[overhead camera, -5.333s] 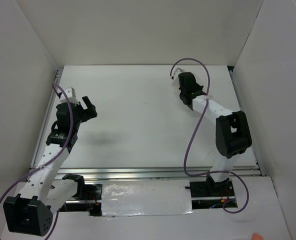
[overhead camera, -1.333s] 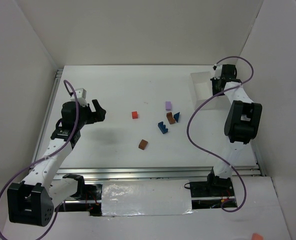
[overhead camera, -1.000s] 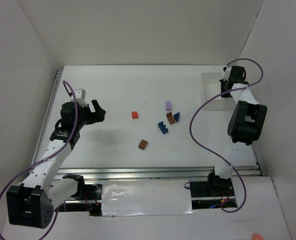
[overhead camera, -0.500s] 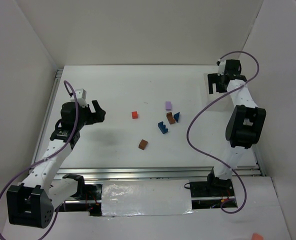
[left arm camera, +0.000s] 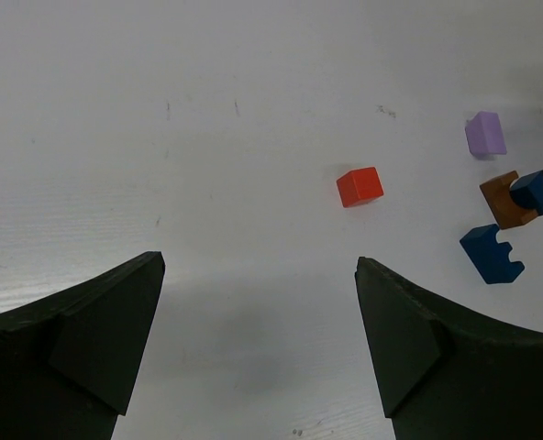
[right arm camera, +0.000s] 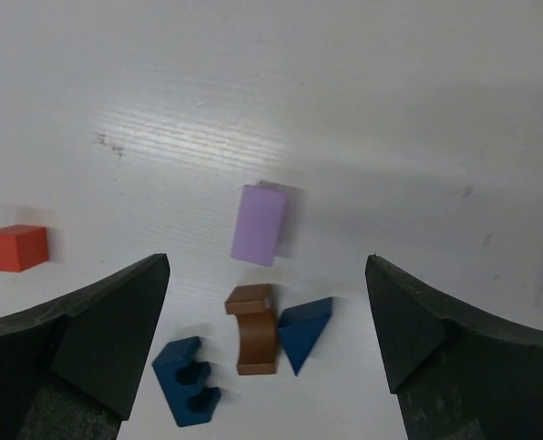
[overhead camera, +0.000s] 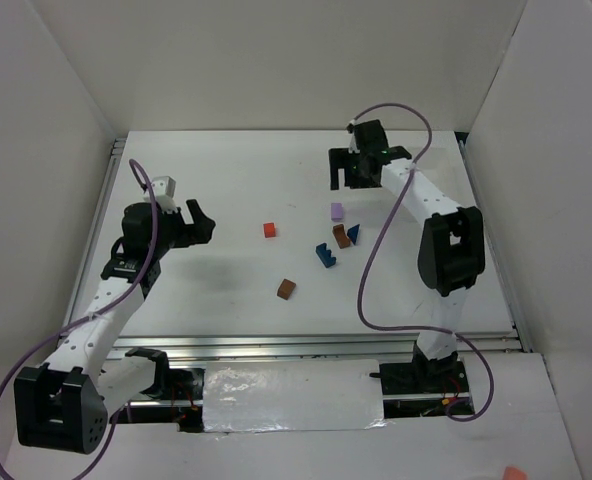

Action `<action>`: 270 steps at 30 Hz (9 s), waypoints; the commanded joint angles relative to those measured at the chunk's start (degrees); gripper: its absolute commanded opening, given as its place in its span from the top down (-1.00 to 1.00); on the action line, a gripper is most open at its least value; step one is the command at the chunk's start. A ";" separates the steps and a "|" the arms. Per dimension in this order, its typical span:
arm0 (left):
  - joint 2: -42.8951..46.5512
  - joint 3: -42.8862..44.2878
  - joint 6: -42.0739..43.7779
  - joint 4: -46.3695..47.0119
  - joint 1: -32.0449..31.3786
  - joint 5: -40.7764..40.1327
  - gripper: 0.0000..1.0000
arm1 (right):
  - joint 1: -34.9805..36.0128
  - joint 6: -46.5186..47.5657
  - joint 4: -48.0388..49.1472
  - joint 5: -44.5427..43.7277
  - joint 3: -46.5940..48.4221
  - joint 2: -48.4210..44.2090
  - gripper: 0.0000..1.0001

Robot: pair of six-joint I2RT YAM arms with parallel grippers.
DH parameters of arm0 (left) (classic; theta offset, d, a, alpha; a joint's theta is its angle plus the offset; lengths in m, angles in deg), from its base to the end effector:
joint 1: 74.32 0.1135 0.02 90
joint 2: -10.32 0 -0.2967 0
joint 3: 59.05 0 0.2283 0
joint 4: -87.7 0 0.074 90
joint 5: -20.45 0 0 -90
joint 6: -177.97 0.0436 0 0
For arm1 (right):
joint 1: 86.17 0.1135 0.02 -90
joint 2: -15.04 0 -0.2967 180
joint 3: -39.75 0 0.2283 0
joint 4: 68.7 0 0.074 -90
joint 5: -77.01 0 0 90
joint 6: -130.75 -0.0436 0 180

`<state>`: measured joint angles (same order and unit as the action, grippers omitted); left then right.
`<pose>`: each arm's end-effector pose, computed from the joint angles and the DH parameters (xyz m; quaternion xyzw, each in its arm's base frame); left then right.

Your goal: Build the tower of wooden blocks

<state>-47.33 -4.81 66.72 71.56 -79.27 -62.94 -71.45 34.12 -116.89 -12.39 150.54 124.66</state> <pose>0.1985 -0.0222 0.3113 -0.0827 0.8120 -0.1764 0.5502 0.4139 0.1092 0.3116 -0.0675 0.9280 0.0726 0.3591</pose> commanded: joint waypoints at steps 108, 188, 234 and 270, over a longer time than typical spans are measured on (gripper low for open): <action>-1.78 -2.80 -17.08 41.97 -11.22 35.59 1.00 | 16.66 -43.22 110.83 57.41 -43.16 -18.20 -0.20; -37.02 23.93 19.24 -16.76 -31.35 -12.32 -0.13 | 7.69 -6.02 11.59 -10.80 -42.55 -44.06 -0.99; -43.77 24.80 4.03 -16.76 -44.88 -15.04 0.11 | 6.64 -10.51 9.75 -15.72 -47.30 -49.60 -0.99; -24.88 4.85 11.32 -8.59 -35.39 -17.25 0.54 | 6.99 -7.69 10.01 -15.54 -46.07 -47.04 -0.99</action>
<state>-71.59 -0.33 74.83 59.84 -114.74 -84.19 -64.46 25.64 -107.47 -26.20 103.31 77.89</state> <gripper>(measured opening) 0.467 0.995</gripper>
